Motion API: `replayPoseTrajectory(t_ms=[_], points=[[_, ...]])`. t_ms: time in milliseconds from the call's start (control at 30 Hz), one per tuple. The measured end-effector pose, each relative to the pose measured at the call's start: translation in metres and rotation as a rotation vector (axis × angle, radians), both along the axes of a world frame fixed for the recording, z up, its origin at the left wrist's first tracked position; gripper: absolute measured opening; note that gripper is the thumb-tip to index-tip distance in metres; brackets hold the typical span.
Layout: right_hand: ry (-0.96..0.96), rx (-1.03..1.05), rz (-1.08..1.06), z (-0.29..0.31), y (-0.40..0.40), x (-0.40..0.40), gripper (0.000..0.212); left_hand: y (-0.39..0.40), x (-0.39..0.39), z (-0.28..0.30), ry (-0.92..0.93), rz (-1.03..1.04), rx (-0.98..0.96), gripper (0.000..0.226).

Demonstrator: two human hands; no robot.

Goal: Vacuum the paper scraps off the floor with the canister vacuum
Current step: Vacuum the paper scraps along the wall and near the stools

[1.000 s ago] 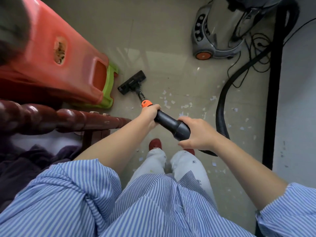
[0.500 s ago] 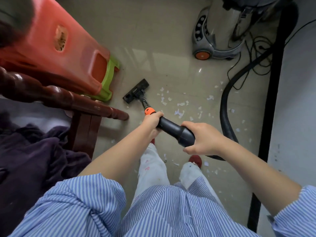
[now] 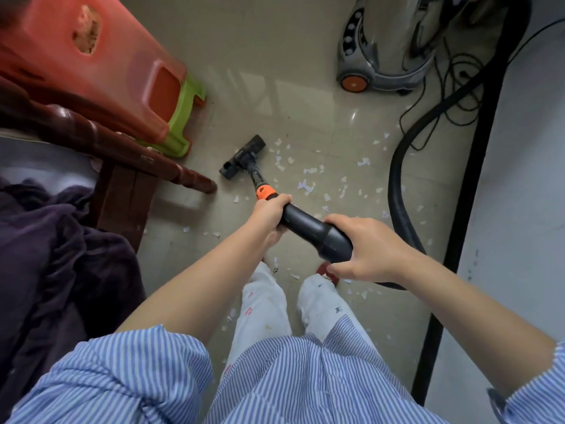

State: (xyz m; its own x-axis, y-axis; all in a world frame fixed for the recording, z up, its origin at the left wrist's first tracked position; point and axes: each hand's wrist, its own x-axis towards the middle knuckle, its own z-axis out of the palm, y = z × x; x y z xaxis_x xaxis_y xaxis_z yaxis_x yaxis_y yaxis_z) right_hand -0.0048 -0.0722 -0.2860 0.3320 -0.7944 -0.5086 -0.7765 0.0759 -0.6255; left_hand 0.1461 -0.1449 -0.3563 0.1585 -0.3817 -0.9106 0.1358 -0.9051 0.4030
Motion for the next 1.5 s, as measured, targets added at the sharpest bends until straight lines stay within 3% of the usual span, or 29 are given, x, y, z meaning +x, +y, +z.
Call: replayPoseTrajectory(t_ms=[433, 667, 767, 1167, 1500], points=[[-0.012, -0.022, 0.01, -0.03, -0.032, 0.049, 0.041, -0.033, 0.048, -0.021, -0.067, 0.036, -0.065, 0.021], [0.019, 0.008, 0.04, -0.05, -0.054, 0.084, 0.042, -0.049, 0.08, -0.04, -0.014, 0.06, -0.016, 0.011], [0.015, 0.0, 0.019, -0.051, -0.068, 0.088, 0.04, -0.065, 0.088, -0.042, 0.039, 0.05, -0.013, 0.017], [-0.025, 0.003, -0.113, -0.089, -0.085, 0.14, 0.064, -0.112, 0.135, -0.062, -0.029, -0.199, 0.11, 0.012], [-0.17, -0.165, -0.229, -0.058, -0.064, 0.129, 0.068, -0.113, 0.124, -0.043, -0.113, -0.361, 0.038, 0.017]])
